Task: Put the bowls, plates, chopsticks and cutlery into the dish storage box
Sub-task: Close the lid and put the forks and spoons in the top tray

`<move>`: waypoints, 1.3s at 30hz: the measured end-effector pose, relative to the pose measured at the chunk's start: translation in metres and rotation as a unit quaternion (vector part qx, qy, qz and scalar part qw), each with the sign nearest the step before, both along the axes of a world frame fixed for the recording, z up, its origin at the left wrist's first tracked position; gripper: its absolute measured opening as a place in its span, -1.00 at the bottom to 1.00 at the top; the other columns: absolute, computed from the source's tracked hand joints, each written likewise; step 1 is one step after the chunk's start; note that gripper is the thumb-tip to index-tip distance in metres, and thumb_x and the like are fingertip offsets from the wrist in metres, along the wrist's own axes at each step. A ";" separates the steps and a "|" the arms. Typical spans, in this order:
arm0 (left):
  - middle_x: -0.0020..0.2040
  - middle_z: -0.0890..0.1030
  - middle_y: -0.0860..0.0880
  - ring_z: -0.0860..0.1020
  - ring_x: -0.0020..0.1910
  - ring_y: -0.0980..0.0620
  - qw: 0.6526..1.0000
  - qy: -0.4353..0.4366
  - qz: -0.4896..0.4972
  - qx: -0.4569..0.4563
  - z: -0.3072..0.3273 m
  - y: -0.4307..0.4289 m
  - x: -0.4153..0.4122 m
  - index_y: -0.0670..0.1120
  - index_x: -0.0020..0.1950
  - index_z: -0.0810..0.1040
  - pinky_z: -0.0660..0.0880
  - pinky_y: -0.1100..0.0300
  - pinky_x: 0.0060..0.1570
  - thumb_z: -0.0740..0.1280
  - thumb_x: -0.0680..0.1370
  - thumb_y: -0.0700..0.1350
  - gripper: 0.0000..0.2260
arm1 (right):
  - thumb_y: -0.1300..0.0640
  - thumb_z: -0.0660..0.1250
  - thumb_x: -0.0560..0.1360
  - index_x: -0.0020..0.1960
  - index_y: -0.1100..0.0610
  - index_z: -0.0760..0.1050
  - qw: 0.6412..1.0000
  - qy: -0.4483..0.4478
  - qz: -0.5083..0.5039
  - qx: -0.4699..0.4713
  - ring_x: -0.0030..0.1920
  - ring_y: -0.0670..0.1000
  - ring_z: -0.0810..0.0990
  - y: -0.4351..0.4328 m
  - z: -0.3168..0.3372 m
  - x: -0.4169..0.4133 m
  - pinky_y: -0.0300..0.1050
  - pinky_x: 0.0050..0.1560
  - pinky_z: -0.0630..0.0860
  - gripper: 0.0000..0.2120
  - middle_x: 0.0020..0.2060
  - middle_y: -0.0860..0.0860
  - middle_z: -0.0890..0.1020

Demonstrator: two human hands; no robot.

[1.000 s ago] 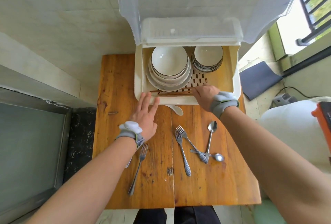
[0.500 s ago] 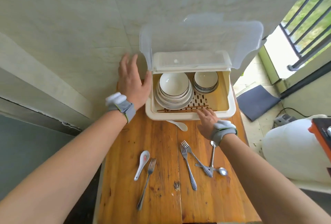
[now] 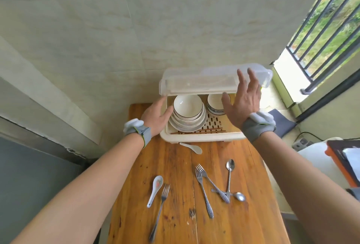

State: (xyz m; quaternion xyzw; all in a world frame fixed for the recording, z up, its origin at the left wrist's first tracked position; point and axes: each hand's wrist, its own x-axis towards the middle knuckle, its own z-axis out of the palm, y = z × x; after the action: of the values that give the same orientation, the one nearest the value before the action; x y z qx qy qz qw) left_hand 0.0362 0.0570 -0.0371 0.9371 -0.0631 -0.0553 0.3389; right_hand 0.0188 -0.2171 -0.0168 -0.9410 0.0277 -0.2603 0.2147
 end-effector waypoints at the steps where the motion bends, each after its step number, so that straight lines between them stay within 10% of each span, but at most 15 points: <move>1: 0.55 0.22 0.01 0.22 0.51 0.01 1.000 -0.013 -0.017 0.008 0.001 0.001 -0.003 -0.03 0.55 0.19 0.20 0.11 0.45 0.17 0.62 0.10 -0.47 | -0.01 0.30 0.49 0.53 0.15 0.17 1.000 0.003 -0.012 -0.017 0.45 0.30 0.22 0.000 0.008 0.007 0.23 0.38 0.25 -0.32 0.47 0.25 0.23; 7: 0.57 0.14 0.00 0.14 0.53 0.03 0.996 -0.071 -0.032 0.053 0.006 0.003 -0.009 -0.08 0.53 0.20 0.14 0.12 0.45 0.15 0.63 0.10 -0.48 | 0.03 0.30 0.53 0.42 0.03 0.36 0.981 0.150 -0.015 -0.118 0.51 0.21 0.16 -0.010 0.025 0.036 0.12 0.45 0.12 -0.53 0.59 0.12 -0.03; 13: 0.46 0.31 -0.12 0.29 0.44 -0.06 0.983 -0.111 0.128 -0.074 0.024 -0.001 -0.004 -0.14 0.49 0.25 0.19 0.20 0.31 0.10 0.64 0.14 -0.49 | -0.15 0.22 0.50 0.35 0.08 0.38 0.992 0.031 -0.042 -0.112 0.24 0.20 0.40 -0.011 0.035 0.027 0.14 0.37 0.15 -0.51 0.16 0.13 0.50; 17: 0.58 0.14 0.02 0.14 0.54 0.03 0.975 0.029 0.137 -0.171 0.034 -0.013 0.003 -0.01 0.58 0.06 0.07 0.14 0.44 0.01 0.61 0.26 -0.39 | -0.23 0.14 0.46 0.40 0.05 0.35 0.984 0.071 0.002 -0.163 0.05 0.19 0.45 -0.017 0.019 0.005 0.11 0.14 0.37 -0.40 -0.01 0.14 0.52; 22: 0.37 0.46 0.05 0.42 0.35 0.00 0.978 0.074 0.086 -0.173 0.014 -0.028 -0.005 0.04 0.45 0.30 0.33 0.15 0.22 0.15 0.61 0.16 -0.55 | -0.21 0.19 0.38 0.35 0.08 0.38 0.984 0.098 0.032 -0.146 0.29 0.20 0.36 -0.022 -0.017 -0.021 0.19 0.32 0.26 -0.38 0.28 0.15 0.39; 27: 0.53 0.25 0.08 0.27 0.47 0.04 0.980 0.114 0.060 -0.153 -0.014 -0.025 -0.018 0.11 0.57 -0.04 0.28 0.02 0.41 0.28 0.56 0.01 -0.31 | -0.17 0.29 0.32 0.31 0.04 0.27 0.963 0.208 0.082 -0.153 0.57 0.22 -0.03 -0.026 -0.065 -0.043 0.32 0.51 -0.12 -0.37 0.57 0.12 0.05; 33: 0.57 0.17 0.00 0.25 0.50 -0.07 0.976 0.194 0.041 -0.086 -0.044 -0.018 -0.012 0.11 0.58 -0.05 0.29 0.08 0.35 0.23 0.60 0.06 -0.36 | -0.12 0.27 0.48 0.37 0.00 0.35 0.926 0.338 0.101 -0.132 0.56 0.18 0.00 -0.027 -0.096 -0.041 0.20 0.48 0.18 -0.51 0.60 0.01 0.00; 39: 0.51 0.25 -0.11 0.32 0.43 -0.12 0.980 0.154 0.091 -0.081 -0.051 -0.024 0.002 0.02 0.50 0.08 0.32 0.02 0.32 0.18 0.60 0.17 -0.45 | -0.09 0.23 0.53 0.41 0.03 0.32 0.975 0.216 0.032 -0.037 0.43 0.25 0.29 -0.034 -0.097 -0.019 0.19 0.40 0.28 -0.52 0.48 0.15 0.27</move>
State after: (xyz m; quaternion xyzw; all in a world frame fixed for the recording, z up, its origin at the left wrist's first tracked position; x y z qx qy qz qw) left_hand 0.0379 0.0333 -0.0882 0.8886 0.0717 -0.1628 0.4227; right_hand -0.0004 -0.2514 -0.1139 -0.9826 0.0336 -0.0442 0.1772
